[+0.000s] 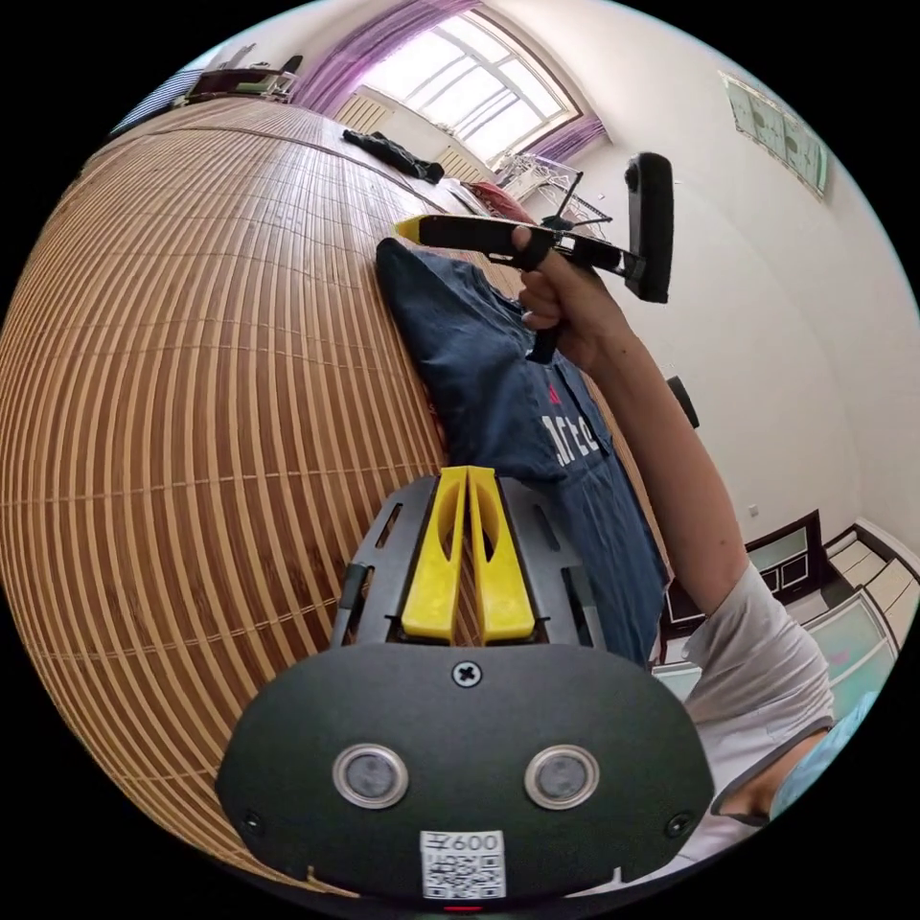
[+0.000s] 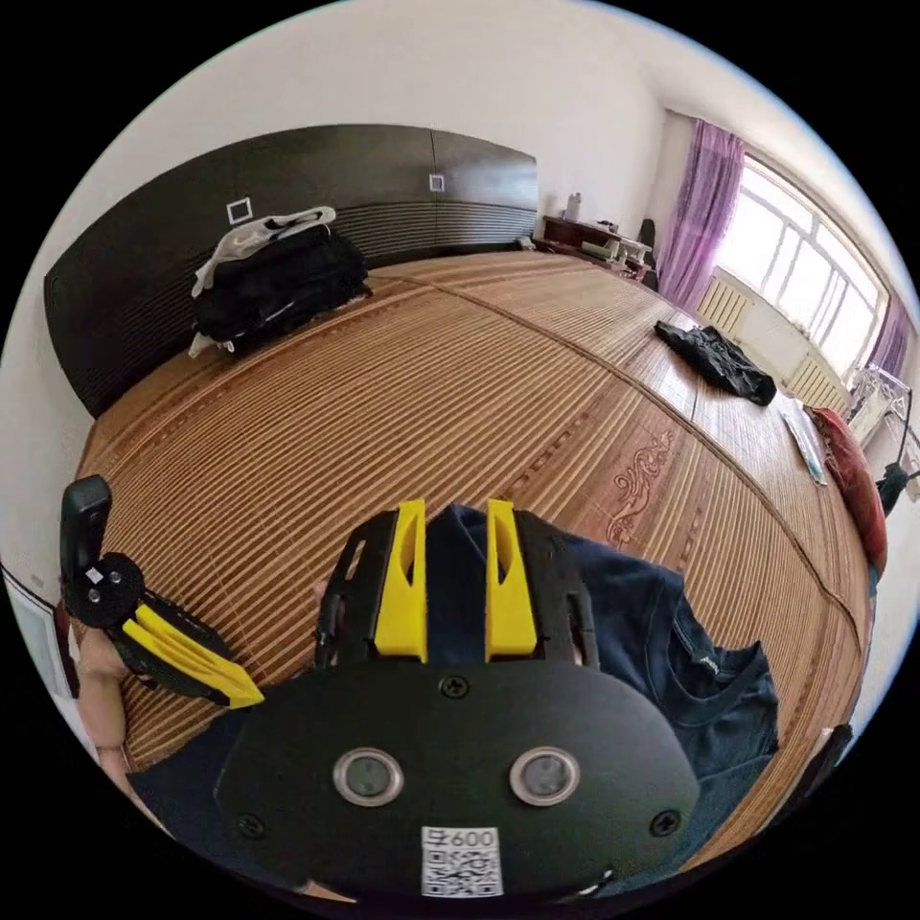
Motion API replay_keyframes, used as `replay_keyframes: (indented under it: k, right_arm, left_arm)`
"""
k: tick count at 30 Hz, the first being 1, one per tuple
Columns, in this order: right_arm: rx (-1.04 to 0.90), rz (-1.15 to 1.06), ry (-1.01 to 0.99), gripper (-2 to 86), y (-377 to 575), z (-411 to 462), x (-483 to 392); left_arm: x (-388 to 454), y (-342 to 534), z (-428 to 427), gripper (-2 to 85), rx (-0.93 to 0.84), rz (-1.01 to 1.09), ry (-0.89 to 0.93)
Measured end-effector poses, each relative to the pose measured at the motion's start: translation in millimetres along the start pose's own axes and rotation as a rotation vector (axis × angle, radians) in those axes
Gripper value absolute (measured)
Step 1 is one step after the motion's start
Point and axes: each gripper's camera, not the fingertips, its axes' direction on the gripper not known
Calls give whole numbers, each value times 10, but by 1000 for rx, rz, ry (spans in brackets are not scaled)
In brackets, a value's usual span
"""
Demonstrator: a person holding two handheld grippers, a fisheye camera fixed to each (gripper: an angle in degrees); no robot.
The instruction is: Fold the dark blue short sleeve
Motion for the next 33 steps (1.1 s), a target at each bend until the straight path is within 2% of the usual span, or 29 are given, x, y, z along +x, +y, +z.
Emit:
replay_keyframes:
  k: [2,5,10,13,15,16,17,18,20,23,28,33]
  right_arm:
    - [-62,1,-44,10,-34,190,67]
    - [-21,26,-78,-4,17,223,171]
    - [17,86,-120,-3,158,349,330]
    - [47,154,-59,18,253,355,383]
    - [156,263,52,17,367,145,442]
    - [313,275,85,9,537,-112,416]
    - [438,203,53,0,702,-341,333]
    - [445,174,19,-2,751,-417,296]
    - [234,38,-217,-6,860,-496,106]
    - [9,-45,-389,-8,1218,-497,-200]
    - [7,-113,-327,-8,1647,-500,-474]
    - [-15,-232,-326,-7,1847,-395,-836]
  left_arm:
    - [-55,4,13,1,3,-16,23]
    - [-26,0,39,1,3,-7,3]
    - [12,-5,94,1,-2,5,-27]
    - [33,-5,114,1,-3,11,-40]
    - [18,1,118,1,1,8,-32]
    - [-17,4,121,1,3,-3,-17]
    - [-40,5,122,1,4,-11,-7]
    - [-85,9,127,1,7,-24,14]
    - [-129,15,133,1,10,-36,36]
    - [-163,24,138,2,15,-44,58]
    - [-297,108,19,8,37,-94,128]
    - [-71,110,-13,6,-17,42,17]
